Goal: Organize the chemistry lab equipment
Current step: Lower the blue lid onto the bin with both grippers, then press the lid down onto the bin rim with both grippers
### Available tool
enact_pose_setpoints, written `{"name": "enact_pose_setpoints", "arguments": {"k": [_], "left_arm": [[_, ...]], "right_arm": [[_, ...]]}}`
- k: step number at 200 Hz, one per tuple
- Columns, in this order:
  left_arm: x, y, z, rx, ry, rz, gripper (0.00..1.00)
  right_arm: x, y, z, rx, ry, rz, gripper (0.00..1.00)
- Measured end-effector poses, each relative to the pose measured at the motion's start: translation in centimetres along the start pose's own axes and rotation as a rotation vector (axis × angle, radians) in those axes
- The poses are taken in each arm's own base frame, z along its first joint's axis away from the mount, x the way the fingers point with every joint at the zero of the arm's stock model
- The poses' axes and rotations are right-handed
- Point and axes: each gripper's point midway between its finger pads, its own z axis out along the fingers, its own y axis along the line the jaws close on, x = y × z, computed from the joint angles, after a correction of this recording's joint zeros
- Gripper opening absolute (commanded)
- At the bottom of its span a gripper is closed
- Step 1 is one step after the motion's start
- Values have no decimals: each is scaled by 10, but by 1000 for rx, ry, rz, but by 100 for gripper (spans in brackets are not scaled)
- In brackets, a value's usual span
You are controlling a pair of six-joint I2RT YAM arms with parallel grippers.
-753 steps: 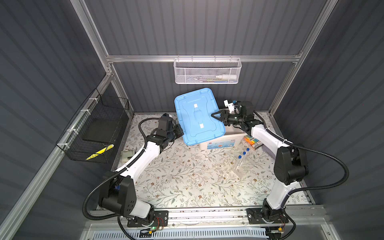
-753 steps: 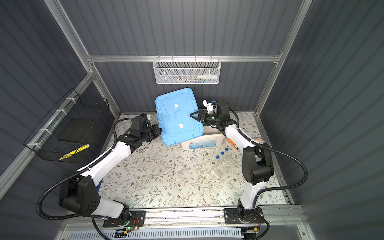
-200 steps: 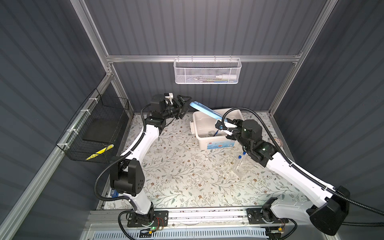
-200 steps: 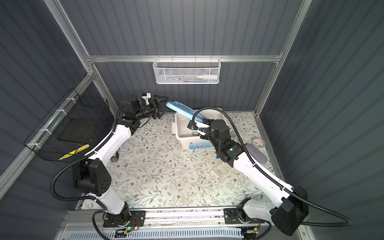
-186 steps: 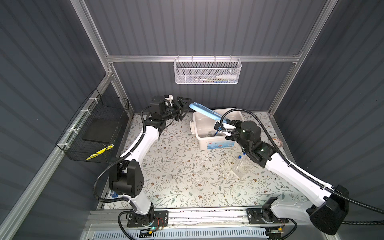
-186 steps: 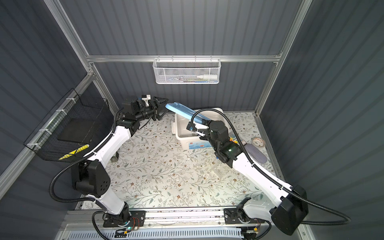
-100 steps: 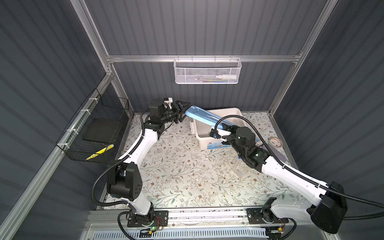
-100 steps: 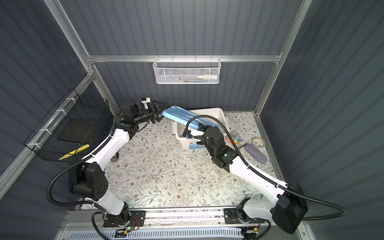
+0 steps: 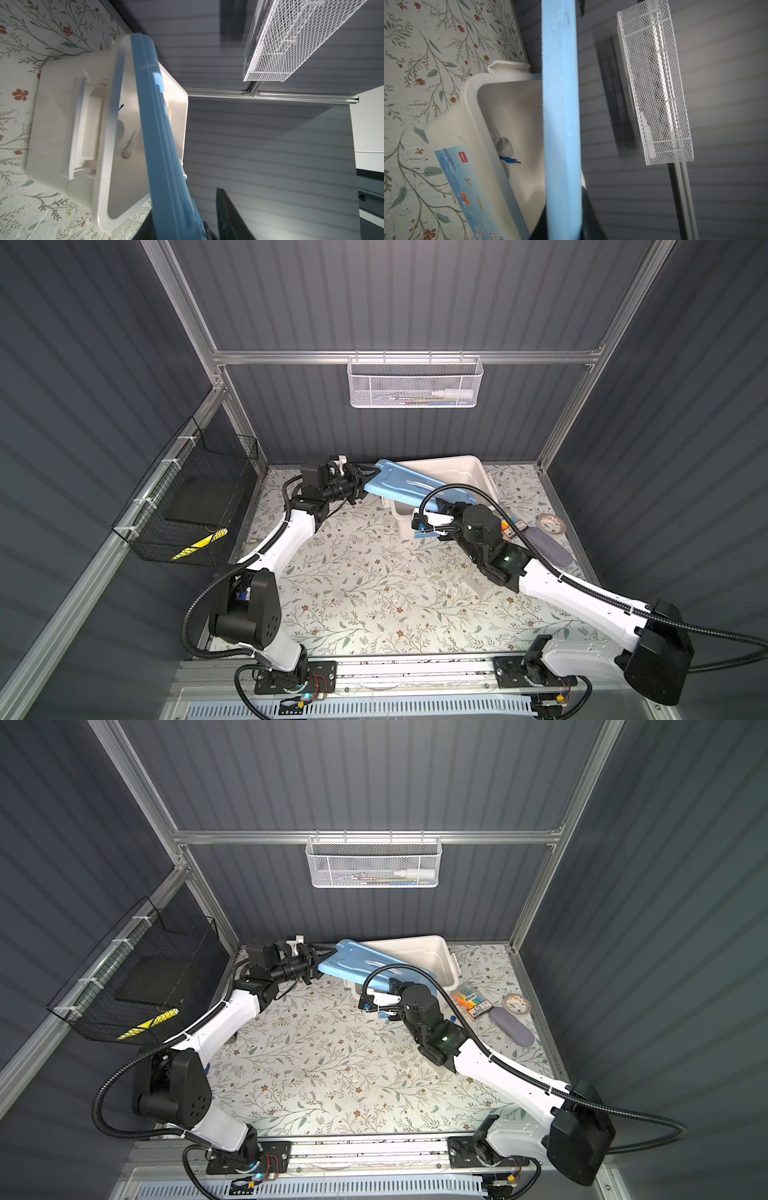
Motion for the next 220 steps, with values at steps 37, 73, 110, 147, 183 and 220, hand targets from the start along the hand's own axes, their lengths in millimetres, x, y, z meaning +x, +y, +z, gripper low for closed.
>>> {"name": "enact_pose_setpoints", "arguments": {"k": [37, 73, 110, 147, 183, 220], "left_arm": [[3, 17, 0, -23, 5, -51, 21], [9, 25, -2, -14, 11, -47, 18], [15, 41, -5, -13, 11, -47, 18], [16, 42, -5, 10, 9, -25, 17], [18, 39, -4, 45, 7, 6, 17], [22, 40, -5, 69, 2, 25, 17]], "right_arm": [[3, 18, 0, -36, 1, -15, 25], [5, 35, -1, -85, 1, -4, 39], [6, 42, -3, -114, 6, -6, 49], [9, 44, -3, -123, 16, -10, 55], [13, 45, -2, -134, 30, -5, 63], [21, 42, -1, -146, 55, 15, 70]]}}
